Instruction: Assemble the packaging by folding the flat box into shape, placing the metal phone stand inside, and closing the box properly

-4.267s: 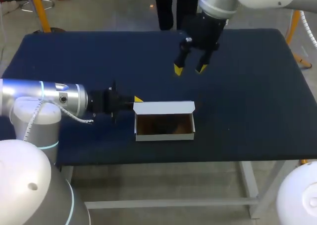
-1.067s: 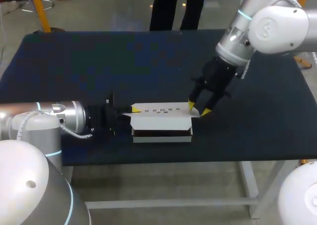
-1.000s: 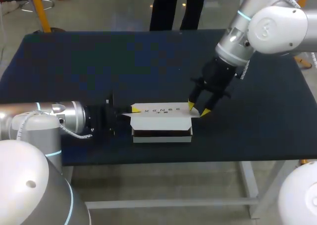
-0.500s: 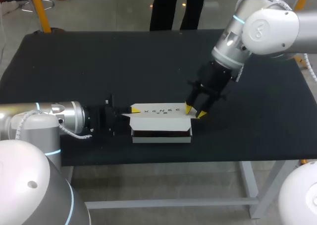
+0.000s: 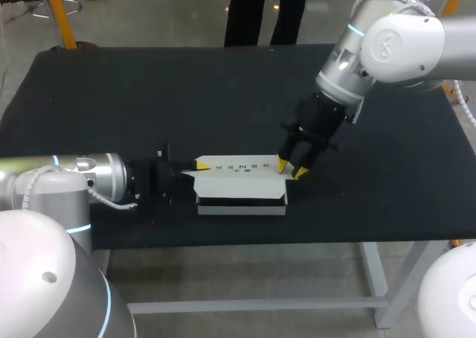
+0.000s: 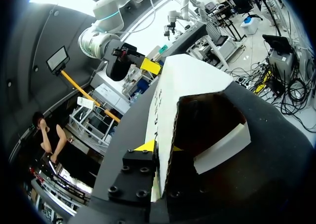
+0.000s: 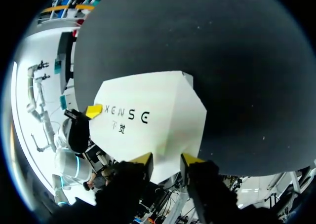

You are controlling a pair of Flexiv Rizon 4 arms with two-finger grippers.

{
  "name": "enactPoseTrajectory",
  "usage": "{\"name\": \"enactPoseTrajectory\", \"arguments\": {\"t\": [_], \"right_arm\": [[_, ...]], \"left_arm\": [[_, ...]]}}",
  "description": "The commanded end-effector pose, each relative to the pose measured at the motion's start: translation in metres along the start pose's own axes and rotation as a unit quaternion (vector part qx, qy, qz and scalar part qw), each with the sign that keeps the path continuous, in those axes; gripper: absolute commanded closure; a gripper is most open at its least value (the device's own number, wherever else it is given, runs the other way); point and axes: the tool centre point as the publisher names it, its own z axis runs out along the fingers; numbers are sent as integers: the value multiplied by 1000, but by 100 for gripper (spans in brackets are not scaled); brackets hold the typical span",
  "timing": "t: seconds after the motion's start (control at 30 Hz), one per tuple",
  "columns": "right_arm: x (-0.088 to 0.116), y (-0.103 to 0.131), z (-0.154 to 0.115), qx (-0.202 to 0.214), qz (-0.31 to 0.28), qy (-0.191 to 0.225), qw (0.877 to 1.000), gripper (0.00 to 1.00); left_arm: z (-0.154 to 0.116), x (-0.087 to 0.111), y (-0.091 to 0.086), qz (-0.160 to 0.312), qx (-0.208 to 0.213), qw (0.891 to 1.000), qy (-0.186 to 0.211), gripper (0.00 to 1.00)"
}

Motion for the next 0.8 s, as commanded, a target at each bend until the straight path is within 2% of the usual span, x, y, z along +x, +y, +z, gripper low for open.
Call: {"name": "enactPoseTrajectory", "arguments": {"t": [0.03,0.07,0.2,0.57,0.8], "right_arm": [[-1,2,0,3,-1,3,1000,60],[-1,2,1,3,-1,3,1000,60],[-1,3,1,4,-1,4,1000,61],[-1,4,2,5,-4,6,1000,62],[-1,5,2,5,-6,7,1000,61]], "left_arm": [[-5,5,2,-1,0,1000,-4,76],[-5,5,2,-2,0,1000,-4,75],[-8,5,1,-4,0,1000,-8,58],[-16,4,-6,0,3,1000,-21,60],[-36,5,-12,0,-10,999,-34,58]]}}
